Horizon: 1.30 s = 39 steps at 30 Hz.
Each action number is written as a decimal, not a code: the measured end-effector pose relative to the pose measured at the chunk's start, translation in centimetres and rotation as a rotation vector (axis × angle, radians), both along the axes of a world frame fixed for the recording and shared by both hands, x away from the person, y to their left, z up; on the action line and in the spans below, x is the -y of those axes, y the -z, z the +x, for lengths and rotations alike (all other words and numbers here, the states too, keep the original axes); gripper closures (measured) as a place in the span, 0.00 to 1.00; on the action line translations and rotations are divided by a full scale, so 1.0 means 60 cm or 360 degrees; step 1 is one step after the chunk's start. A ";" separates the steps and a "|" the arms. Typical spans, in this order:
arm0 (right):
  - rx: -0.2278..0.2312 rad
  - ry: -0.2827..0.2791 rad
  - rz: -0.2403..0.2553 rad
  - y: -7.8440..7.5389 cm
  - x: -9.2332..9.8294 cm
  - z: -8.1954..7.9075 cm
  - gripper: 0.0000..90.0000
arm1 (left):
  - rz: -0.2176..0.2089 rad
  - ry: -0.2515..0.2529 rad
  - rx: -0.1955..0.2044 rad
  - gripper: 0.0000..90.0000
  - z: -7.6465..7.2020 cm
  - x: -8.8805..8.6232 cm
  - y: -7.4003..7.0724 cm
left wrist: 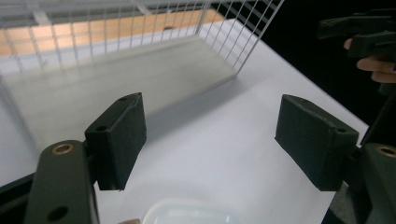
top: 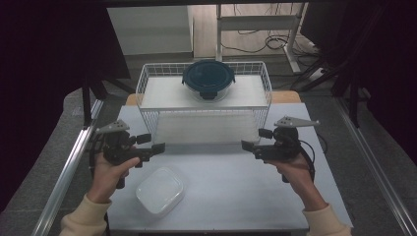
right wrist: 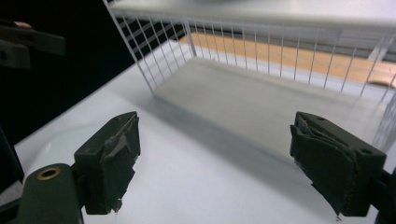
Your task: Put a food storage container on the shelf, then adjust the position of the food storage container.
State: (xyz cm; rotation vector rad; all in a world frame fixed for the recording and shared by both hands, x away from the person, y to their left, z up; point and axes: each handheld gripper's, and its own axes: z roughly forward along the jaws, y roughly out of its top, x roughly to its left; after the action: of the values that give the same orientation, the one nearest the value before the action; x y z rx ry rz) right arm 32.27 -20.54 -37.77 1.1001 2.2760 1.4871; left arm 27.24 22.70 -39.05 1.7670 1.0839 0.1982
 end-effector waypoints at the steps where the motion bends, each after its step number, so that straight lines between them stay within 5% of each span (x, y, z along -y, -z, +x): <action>1: 0.0000 0.0000 0.0000 0.000 0.000 0.000 0.18 | 0.0000 0.0000 0.0000 0.27 0.000 0.000 0.000; 8: -0.0049 -0.0018 -0.0081 0.052 0.007 -0.036 0.18 | 0.0106 -0.0061 -0.0042 0.28 -0.042 -0.025 0.034; 11: -0.0075 -0.0018 -0.0086 0.067 0.011 -0.043 0.18 | 0.0099 -0.0071 -0.0050 0.28 -0.054 -0.029 0.050; 19: -0.0170 0.0003 -0.0098 0.105 0.022 -0.057 0.21 | 0.0174 -0.0105 -0.0146 0.28 -0.062 -0.045 0.083; 27: -0.0246 -0.0054 0.0000 0.105 0.018 -0.057 0.22 | 0.0192 -0.0092 -0.0163 0.28 -0.061 -0.039 0.092; 39: -0.0199 -0.0023 -0.0054 0.099 0.022 -0.058 0.22 | 0.0210 -0.0155 -0.0158 0.28 -0.070 -0.060 0.094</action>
State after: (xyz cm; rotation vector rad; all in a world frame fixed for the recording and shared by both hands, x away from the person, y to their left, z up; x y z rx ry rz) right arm 28.76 -21.84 -43.72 1.2014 2.3874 1.4167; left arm 23.02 26.31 -44.69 1.8589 1.2541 0.2491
